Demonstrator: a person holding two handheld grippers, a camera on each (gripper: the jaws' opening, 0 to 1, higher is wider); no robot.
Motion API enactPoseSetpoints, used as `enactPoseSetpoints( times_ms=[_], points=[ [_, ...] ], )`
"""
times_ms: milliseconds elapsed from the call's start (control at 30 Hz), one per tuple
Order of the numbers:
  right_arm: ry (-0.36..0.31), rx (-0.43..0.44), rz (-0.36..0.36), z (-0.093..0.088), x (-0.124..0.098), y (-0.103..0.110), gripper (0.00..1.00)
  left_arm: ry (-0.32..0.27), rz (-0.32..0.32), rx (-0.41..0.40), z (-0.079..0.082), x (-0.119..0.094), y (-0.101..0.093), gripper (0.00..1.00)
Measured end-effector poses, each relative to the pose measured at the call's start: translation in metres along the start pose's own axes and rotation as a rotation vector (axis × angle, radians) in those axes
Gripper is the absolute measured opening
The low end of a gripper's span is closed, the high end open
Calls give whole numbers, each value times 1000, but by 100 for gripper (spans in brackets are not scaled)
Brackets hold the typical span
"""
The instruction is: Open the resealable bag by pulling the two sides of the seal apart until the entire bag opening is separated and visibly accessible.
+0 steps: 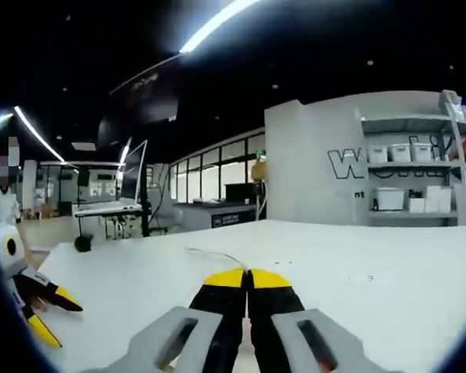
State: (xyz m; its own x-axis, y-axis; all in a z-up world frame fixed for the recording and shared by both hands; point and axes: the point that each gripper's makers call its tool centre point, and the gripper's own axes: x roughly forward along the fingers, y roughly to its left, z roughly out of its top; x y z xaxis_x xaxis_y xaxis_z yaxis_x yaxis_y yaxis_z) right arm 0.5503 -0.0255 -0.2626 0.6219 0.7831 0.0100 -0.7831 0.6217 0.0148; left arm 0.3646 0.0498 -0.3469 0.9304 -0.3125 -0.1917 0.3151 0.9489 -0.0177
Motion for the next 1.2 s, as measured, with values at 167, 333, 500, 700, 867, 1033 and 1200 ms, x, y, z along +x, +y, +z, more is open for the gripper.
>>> enactPoseSetpoints(
  times_ms=[167, 333, 500, 700, 867, 1033, 1200],
  points=[
    [-5, 13, 8, 2, -8, 6, 0, 0, 0, -2, 0, 0, 0, 51],
    [2, 31, 14, 1, -15, 11, 0, -3, 0, -5, 0, -1, 0, 51],
    [-3, 49, 22, 1, -25, 20, 0, -6, -4, -12, 1, -1, 0, 51],
    [-22, 56, 19, 5, -38, 29, 0, -12, -12, -13, 2, -2, -2, 51],
    [-36, 81, 20, 6, -43, 32, 0, -35, -38, -53, 7, -6, -5, 50],
    [-37, 106, 26, 2, -43, 37, 0, -46, -62, -102, 10, -14, -14, 47],
    [-31, 105, 29, 1, -46, 43, 0, -64, -128, -189, 18, -24, -34, 44]
  ],
)
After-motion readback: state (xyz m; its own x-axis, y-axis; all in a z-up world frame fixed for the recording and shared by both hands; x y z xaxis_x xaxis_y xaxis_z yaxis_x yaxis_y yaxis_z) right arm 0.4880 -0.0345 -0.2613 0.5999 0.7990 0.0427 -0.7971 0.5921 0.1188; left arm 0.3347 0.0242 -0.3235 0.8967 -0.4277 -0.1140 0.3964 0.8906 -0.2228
